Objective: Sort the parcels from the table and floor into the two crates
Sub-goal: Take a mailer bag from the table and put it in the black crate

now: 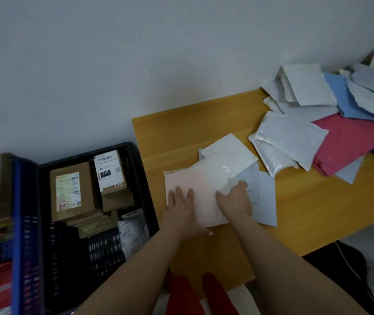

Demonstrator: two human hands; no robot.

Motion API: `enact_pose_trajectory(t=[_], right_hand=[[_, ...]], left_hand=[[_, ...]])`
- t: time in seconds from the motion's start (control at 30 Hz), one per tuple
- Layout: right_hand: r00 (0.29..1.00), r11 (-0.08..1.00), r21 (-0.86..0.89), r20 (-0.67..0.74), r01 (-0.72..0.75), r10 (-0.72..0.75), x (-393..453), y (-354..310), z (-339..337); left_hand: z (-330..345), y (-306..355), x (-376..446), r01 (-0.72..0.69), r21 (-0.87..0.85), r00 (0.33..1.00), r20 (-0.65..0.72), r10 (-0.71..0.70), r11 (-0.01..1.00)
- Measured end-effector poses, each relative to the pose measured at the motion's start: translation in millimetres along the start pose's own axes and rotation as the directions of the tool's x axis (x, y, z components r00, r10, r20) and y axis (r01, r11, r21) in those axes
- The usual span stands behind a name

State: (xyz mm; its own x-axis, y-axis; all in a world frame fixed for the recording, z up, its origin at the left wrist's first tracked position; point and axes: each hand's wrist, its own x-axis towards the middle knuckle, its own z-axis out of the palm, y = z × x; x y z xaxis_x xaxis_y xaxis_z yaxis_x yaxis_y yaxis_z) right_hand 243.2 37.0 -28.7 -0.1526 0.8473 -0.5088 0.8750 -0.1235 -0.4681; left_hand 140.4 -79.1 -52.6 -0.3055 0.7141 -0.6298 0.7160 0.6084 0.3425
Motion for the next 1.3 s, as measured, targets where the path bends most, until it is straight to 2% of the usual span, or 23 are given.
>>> enact_pose_trajectory(t=[0.1,0.2,0.3,0.4,0.5,0.6,0.67,0.83,1.13,1.2,1.3], right_hand=[[0.998,0.994,0.09,-0.021,0.057,-0.055,4,-18,-5],[0.998,0.963,0.266,-0.056,0.039,-0.025,9,-33,-14],[0.999,0.881,0.472,-0.043,0.033,-0.014,9,-39,-18],[0.998,0.891,0.45,-0.014,0.061,-0.061,8,-47,-19],[0.993,0.9,0.423,0.007,0.105,-0.119,3,-63,-15],[0.983,0.869,0.465,-0.015,0.169,-0.183,-3,-76,-8],[0.977,0.842,0.501,-0.032,0.198,-0.21,-6,-77,-4],[0.963,0.821,0.504,-0.117,0.268,-0.243,-16,-73,-2],[0.946,0.804,0.499,-0.194,0.323,-0.259,-22,-58,-9],[0.946,0.801,0.504,-0.195,0.323,-0.259,-24,-54,-10],[0.951,0.83,0.463,-0.148,0.31,-0.273,-32,-54,-4]], left_hand=[[-13,-4,-2,-0.045,0.093,0.988,-0.142,0.058,0.995],[-37,-12,-5,-0.103,0.12,0.918,-0.37,0.14,0.987],[-70,-15,-7,-0.197,-0.074,0.807,-0.578,0.119,0.978],[-104,-16,-14,-0.289,-0.356,0.705,-0.707,-0.054,0.889],[-127,-27,-21,-0.393,-0.577,0.707,-0.687,-0.166,0.716],[-132,-40,-27,-0.439,-0.764,0.79,-0.579,-0.203,0.473],[-128,-48,-31,-0.429,-0.816,0.815,-0.535,-0.224,0.386],[-115,-59,-38,-0.403,-0.829,0.791,-0.529,-0.307,0.388],[-103,-56,-45,-0.425,-0.844,0.809,-0.517,-0.281,0.327],[-98,-55,-45,-0.424,-0.833,0.797,-0.53,-0.29,0.355],[-88,-64,-46,-0.386,-0.798,0.757,-0.561,-0.335,0.463]])
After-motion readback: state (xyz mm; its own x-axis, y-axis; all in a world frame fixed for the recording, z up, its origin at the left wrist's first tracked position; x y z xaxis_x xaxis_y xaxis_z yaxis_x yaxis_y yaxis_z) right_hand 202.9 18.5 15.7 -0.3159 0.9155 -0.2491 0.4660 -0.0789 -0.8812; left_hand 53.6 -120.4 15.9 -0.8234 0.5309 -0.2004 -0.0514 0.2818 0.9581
